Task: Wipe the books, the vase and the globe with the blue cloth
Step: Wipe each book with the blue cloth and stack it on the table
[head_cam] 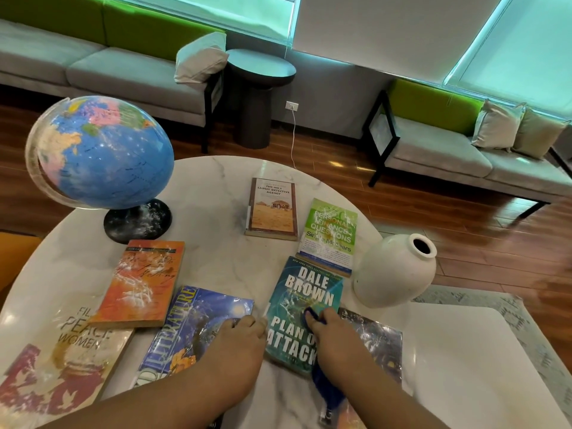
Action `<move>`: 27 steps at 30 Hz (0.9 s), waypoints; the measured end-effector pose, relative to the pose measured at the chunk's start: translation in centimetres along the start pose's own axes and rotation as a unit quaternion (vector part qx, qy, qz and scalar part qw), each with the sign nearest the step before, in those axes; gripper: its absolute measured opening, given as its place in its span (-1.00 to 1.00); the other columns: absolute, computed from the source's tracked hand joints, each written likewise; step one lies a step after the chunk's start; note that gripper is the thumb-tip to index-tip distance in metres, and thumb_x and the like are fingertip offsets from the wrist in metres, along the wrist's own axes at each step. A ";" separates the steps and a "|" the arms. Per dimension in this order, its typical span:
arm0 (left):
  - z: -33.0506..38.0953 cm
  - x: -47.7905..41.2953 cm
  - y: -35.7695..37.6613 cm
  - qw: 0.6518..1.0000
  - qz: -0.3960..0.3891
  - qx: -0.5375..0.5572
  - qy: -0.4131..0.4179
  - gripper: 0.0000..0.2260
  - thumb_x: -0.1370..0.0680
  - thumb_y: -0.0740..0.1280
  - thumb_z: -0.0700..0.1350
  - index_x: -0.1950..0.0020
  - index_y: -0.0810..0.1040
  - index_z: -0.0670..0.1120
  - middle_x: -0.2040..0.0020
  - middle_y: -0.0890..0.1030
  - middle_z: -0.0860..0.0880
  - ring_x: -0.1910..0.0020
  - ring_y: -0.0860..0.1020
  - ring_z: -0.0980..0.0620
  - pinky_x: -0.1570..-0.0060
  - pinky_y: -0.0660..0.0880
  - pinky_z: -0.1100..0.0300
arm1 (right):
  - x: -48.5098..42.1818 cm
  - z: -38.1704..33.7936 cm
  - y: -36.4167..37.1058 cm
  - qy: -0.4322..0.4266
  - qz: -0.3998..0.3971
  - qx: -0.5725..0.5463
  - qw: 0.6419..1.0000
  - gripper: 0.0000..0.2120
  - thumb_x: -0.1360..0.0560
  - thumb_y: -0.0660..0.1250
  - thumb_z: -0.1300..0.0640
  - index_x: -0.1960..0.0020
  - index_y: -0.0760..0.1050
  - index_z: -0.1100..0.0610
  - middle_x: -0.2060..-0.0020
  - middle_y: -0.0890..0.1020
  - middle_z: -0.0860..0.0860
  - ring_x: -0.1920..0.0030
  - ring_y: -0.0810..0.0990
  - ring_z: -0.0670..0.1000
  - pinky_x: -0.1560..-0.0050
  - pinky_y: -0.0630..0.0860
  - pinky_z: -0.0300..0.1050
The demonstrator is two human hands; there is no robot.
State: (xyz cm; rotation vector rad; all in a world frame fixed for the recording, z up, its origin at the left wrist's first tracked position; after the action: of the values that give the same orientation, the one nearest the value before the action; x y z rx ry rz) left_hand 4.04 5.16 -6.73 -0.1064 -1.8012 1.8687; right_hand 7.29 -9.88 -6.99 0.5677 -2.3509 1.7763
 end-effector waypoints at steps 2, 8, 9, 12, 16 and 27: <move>0.2 0.0 0.1 1.000 0.001 -0.003 0.012 -0.52 -0.53 0.16 -0.20 -0.47 0.27 -0.14 -0.54 0.11 -0.08 -0.43 0.19 -0.10 -0.33 0.21 -0.05 | 0.6 -0.7 0.7 -0.019 -0.009 -0.016 1.000 -0.68 -0.63 0.10 0.13 -0.36 0.34 -0.05 -0.11 0.40 -0.01 -0.05 0.45 0.03 -0.12 0.44 -0.10; 0.0 -0.1 0.2 1.000 0.002 -0.021 0.014 -0.51 -0.51 0.18 -0.21 -0.46 0.30 -0.15 -0.54 0.14 -0.08 -0.42 0.22 -0.11 -0.31 0.23 -0.03 | -0.9 1.3 -0.6 0.001 0.007 0.085 0.996 -0.51 -0.60 0.13 0.23 -0.50 0.21 0.00 -0.19 0.32 0.03 -0.11 0.43 0.09 -0.16 0.45 -0.09; 0.0 -0.1 0.2 1.000 0.002 -0.022 0.013 -0.51 -0.51 0.18 -0.21 -0.46 0.30 -0.15 -0.54 0.14 -0.08 -0.42 0.22 -0.10 -0.31 0.23 -0.02 | -1.0 1.0 -0.6 0.002 0.006 0.105 0.994 -0.48 -0.59 0.13 0.24 -0.51 0.17 0.00 -0.21 0.31 0.04 -0.12 0.42 0.10 -0.18 0.45 -0.07; 0.0 -0.1 0.2 0.999 -0.011 -0.029 0.012 -0.52 -0.52 0.17 -0.21 -0.47 0.30 -0.15 -0.54 0.12 -0.08 -0.43 0.20 -0.09 -0.32 0.22 -0.03 | 0.2 -0.6 0.8 -0.046 -0.036 0.078 0.995 -0.48 -0.56 0.14 0.28 -0.49 0.21 0.01 -0.28 0.32 0.09 -0.15 0.43 0.15 -0.15 0.42 -0.03; 0.0 -0.1 0.2 1.000 -0.011 -0.020 0.013 -0.52 -0.54 0.17 -0.20 -0.48 0.28 -0.14 -0.55 0.11 -0.07 -0.43 0.19 -0.06 -0.34 0.21 -0.02 | -0.4 1.3 -0.8 0.002 -0.009 0.006 1.000 -0.59 -0.60 0.12 0.21 -0.43 0.33 0.03 -0.11 0.42 -0.03 0.05 0.46 -0.03 0.01 0.40 -0.27; 0.0 0.1 0.1 1.000 -0.011 -0.017 0.010 -0.53 -0.54 0.15 -0.19 -0.47 0.28 -0.12 -0.56 0.08 -0.06 -0.45 0.15 -0.09 -0.37 0.16 -0.06 | -2.1 1.8 -0.9 0.020 -0.016 0.057 0.998 -0.55 -0.58 0.13 0.23 -0.46 0.28 0.06 -0.13 0.37 0.00 -0.01 0.44 0.00 -0.11 0.43 -0.16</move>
State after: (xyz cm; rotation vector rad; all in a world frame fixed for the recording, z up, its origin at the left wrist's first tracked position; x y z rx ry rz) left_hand 3.96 5.23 -6.83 -0.1158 -1.8128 1.8159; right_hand 9.75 -11.35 -7.36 0.5755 -2.2129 1.8979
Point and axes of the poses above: each hand's wrist, its own x-axis away from the middle knuckle, its own y-axis out of the palm, z = x × y, the point moved 7 cm from there along -x, towards the middle knuckle
